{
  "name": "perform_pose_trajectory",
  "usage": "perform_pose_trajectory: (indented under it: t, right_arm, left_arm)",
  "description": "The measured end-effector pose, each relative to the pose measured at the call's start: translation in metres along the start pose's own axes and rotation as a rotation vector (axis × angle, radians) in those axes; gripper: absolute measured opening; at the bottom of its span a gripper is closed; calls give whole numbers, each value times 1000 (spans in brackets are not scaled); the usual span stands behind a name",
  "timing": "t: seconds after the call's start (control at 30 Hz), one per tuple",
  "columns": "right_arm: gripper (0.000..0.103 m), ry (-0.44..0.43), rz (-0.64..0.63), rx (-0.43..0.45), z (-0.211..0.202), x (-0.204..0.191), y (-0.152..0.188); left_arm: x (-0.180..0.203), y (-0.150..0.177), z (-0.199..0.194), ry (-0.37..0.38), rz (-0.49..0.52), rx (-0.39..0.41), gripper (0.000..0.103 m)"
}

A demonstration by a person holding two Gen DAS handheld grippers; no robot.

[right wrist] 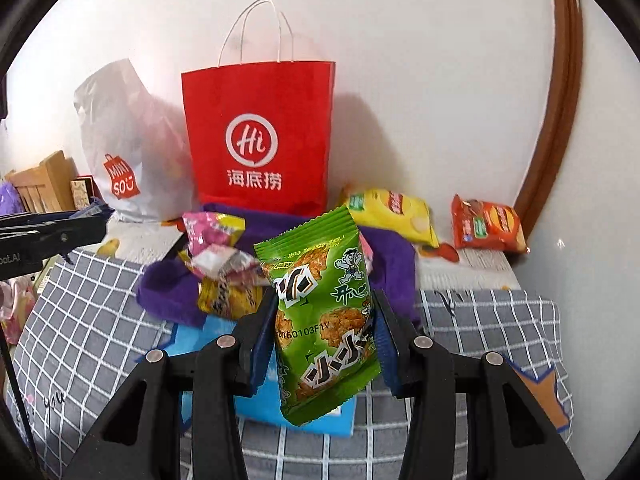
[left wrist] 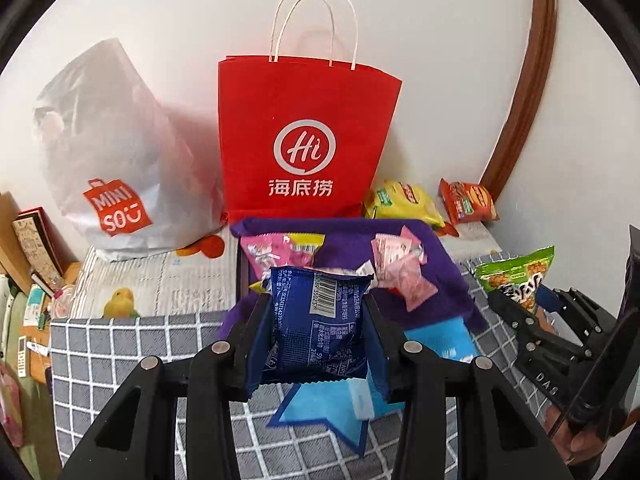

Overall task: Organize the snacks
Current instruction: 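Lift both held snacks and carry them over the purple towel, then lower both snacks onto the purple towel and open both grippers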

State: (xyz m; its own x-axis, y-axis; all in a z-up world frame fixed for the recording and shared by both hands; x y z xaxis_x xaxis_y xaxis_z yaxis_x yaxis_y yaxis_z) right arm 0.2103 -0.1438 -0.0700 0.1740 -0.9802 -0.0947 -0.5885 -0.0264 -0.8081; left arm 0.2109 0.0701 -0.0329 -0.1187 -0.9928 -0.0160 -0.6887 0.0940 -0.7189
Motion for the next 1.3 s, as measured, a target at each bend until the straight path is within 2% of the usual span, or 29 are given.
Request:
perform_pose_trajectory:
  t: [0.43,0.73,0.87,0.97,1.13,1.3]
  right_arm:
    - [45,-30,47,-25,48,-5,-44]
    - [45,-41,59,-23,84,-4,-77]
    - [45,-48,64,-26,101,-3,-89]
    - [45,-52,69,-39,117,-1,-89]
    - [45,-48,61,-109,145,3,-80]
    - [45,-54,60,-174,161,11,-73]
  left_arm:
    - [-19,-39,47,39,-55,-8,40]
    - [-29,-63,72,21,-51,4,40]
    - [-40,-73,86,39,-68,14,40]
    - [-42,-73,101,55,-65,8,40]
    - [-46,-66,127,89,-81,-58,40]
    - [-50,-62,140,99,-97,-85,40]
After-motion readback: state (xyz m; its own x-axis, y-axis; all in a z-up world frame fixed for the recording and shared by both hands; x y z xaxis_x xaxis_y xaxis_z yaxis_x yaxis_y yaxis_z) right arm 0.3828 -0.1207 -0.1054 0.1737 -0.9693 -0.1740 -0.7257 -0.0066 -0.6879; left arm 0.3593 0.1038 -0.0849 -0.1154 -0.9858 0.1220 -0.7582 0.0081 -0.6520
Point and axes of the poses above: each gripper's, at about its wrist camera, not at the fingertips, and z roughly the way its jaws point, x to its right, y to its underside, the point moved 2 cm from there along z, roughly the way its jaws point, and after that the axes turned 12 degrees about z, right-handed, at the moved point
